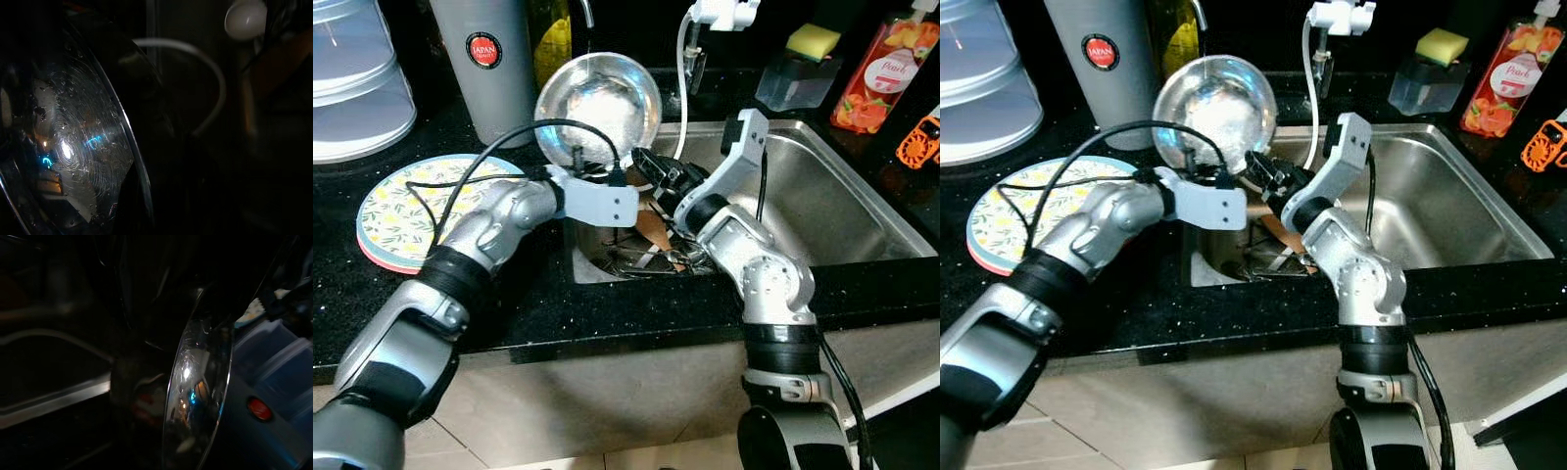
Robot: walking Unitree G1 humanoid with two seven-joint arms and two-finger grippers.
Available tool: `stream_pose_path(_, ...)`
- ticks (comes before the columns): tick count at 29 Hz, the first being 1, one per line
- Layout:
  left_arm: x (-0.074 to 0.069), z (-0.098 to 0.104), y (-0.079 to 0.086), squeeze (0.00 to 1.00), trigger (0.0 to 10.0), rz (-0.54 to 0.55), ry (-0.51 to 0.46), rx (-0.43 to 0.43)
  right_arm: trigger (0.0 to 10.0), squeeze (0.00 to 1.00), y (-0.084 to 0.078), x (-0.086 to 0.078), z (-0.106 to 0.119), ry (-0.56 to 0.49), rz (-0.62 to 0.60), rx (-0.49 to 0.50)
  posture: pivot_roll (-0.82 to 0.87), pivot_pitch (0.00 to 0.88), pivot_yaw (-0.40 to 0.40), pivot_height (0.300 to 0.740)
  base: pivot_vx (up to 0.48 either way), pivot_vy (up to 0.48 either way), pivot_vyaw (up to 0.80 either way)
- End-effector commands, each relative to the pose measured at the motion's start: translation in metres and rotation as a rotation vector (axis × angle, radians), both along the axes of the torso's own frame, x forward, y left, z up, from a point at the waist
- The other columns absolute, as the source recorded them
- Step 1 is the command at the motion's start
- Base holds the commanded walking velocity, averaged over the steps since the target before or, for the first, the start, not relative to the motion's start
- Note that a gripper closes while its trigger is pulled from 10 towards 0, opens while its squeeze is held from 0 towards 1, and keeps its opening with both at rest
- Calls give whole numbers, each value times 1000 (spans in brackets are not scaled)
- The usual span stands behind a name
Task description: Kitchen organization
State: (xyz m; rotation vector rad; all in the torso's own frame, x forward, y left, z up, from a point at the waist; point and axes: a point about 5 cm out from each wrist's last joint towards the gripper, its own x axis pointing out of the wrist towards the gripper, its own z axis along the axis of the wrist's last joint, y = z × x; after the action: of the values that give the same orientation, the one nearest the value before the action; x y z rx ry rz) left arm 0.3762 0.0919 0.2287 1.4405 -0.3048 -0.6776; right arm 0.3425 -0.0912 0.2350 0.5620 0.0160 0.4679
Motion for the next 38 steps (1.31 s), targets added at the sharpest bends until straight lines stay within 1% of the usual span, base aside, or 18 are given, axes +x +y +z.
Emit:
stream_pose_path(1,-2,3,-13,0,10000,-52,-6,5,10000,0,-1,3,-3,26,-19,-18,101,0,-5,740,0,0,0)
stream_pose_path(2,-4,3,-19,0,10000,-82,3,7,10000,0,-1,5,-2,25,-46,-49,98,0,-3,740,0,0,0)
stream_pose_path(4,-5,3,-21,0,10000,-90,4,8,10000,0,-1,6,-2,25,-54,-57,98,0,-3,740,0,0,0)
stream_pose_path(8,-7,3,-26,0,10000,-114,3,6,9922,0,-7,12,-5,54,-122,-89,100,0,-4,740,0,0,0)
stream_pose_path(9,-7,3,-27,0,10000,-118,3,7,8667,0,-8,13,-5,61,-134,-93,100,0,-4,740,0,0,0)
stream_pose_path(10,-6,3,-27,0,10000,-120,2,7,3176,0,-9,14,-6,65,-143,-97,103,0,-5,740,0,0,0)
stream_pose_path(12,-6,3,-27,0,10000,-123,2,6,3176,0,-11,16,-6,69,-164,-118,103,0,-5,740,0,0,0)
stream_pose_path(13,-6,3,-27,0,10000,-125,1,6,0,0,-12,16,-7,71,-169,-125,104,0,-7,740,0,0,0)
stream_pose_path(18,-6,3,-28,0,10000,-125,-7,9,0,0,-12,17,-9,73,-189,-168,104,0,-9,740,0,0,0)
stream_pose_path(20,-6,3,-28,0,10000,-120,-22,11,0,0,-12,18,-9,61,-201,-193,103,0,-10,740,0,0,0)
stream_pose_path(22,-5,6,-28,0,10000,-115,-63,18,0,0,-13,18,-9,50,-214,-223,103,0,-10,740,0,0,0)
stream_pose_path(24,-3,11,-30,0,10000,-107,-110,-6,0,0,-13,18,-9,35,-229,-256,105,0,-13,740,0,0,0)
stream_pose_path(27,-3,13,-31,0,10000,-103,-123,-22,0,0,-13,18,-9,29,-231,-265,105,0,-13,740,0,0,0)
stream_pose_path(28,-2,16,-31,0,10000,-94,-132,-43,157,0,-10,17,-7,9,-223,-263,107,0,-13,740,0,0,0)
stream_pose_path(29,-1,17,-30,0,10000,-86,-130,-61,10000,0,-8,16,-3,-14,-215,-258,106,0,-12,740,0,0,0)
stream_pose_path(31,2,20,-26,0,10000,-62,-134,-85,10000,0,-7,15,2,-52,-210,-244,106,0,-11,740,0,0,0)
stream_pose_path(34,2,20,-26,0,10000,-62,-134,-85,10000,0,-7,15,2,-52,-210,-244,106,0,-11,740,0,0,0)
stream_pose_path(38,4,22,-22,0,10000,-39,-151,-86,10000,0,-9,16,2,-55,-227,-247,107,0,-11,740,0,0,0)
